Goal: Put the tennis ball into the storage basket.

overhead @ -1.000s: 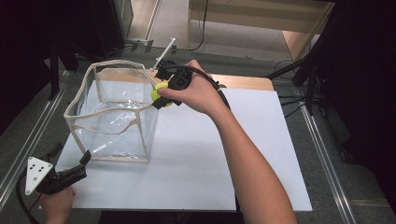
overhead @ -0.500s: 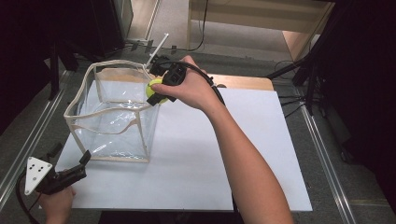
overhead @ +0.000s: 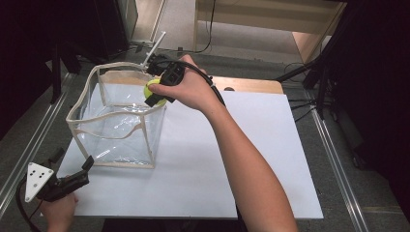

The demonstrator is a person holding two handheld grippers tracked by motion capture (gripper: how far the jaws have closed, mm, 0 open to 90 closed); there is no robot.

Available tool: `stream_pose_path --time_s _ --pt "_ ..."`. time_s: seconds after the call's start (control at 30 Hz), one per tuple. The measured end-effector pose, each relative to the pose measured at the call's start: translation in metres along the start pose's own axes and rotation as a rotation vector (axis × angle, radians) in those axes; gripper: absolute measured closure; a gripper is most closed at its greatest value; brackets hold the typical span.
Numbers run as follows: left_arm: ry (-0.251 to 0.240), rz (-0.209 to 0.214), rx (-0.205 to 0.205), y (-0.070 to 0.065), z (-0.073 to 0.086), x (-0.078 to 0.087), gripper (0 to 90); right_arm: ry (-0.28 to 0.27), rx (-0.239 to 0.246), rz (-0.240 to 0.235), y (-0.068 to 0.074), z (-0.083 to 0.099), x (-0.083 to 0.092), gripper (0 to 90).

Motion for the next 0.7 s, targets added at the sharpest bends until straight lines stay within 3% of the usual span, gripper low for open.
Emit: stream_pose_path --time_s 0.7 --pt "-0.005 0.002 0.004 0.001 0.0 0.0 6.9 0.019 -0.003 -0.01 0.003 -0.011 -0.024 24.0"
Point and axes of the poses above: each handheld gripper's, and its own axes: x roughly backward along the jaws, z roughly out of its underside, y roughly to its left, the point moved 1 cm from there along -x, roughly forward along the jaws, and after that the axes turned 8 degrees about -x, right-handed, at the moved point
